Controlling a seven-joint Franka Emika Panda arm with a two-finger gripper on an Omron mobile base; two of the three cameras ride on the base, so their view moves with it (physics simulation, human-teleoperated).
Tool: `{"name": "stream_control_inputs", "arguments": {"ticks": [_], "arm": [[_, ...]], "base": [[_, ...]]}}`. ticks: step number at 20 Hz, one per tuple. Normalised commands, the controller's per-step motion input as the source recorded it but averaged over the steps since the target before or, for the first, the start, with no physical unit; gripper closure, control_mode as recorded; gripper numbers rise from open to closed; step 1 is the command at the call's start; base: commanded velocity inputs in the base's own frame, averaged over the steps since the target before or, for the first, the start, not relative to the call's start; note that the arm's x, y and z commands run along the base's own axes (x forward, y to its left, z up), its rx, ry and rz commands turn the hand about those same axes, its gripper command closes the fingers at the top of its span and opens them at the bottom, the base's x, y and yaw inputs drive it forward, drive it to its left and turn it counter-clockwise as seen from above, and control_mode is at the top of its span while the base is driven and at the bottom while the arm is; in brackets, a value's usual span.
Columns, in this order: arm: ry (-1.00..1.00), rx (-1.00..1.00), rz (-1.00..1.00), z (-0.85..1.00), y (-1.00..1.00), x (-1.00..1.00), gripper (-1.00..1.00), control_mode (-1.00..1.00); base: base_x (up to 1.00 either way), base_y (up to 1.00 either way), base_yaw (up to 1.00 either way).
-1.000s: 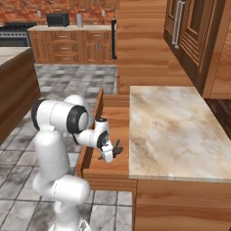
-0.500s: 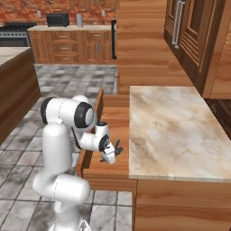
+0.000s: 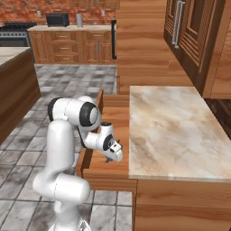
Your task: Pick up the metallic utensils from the counter and place them in the open drawer. Make sure not to pick up any wooden utensils.
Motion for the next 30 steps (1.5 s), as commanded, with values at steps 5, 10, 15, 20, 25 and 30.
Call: {"name": "stream_control_inputs", "arguments": {"ticks": [5, 10, 15, 20, 25, 30], "arm": [[0.0, -0.01, 0.18, -0.22, -0.16, 0.06, 1.0, -1.0], [0.0, -0.01, 0.07, -0.27, -0.01, 0.17, 1.0, -1.0], [0.0, 0.0, 0.07, -0.28, -0.08, 0.04, 1.0, -1.0], [-0.03, 0.0, 0.01, -0.09, -0.29, 0.0, 1.0, -1.0], [0.0, 0.0, 0.0, 0.0, -0.1, 0.0, -1.0, -1.0], [0.0, 0.0, 0.0, 0.0, -0.01, 0.0, -1.0, -1.0]], "base": [[0.0, 0.0, 0.0], [0.0, 0.0, 0.0], [0.0, 0.0, 0.0], [0.0, 0.0, 0.0], [0.0, 0.0, 0.0], [0.0, 0.0, 0.0]]}}
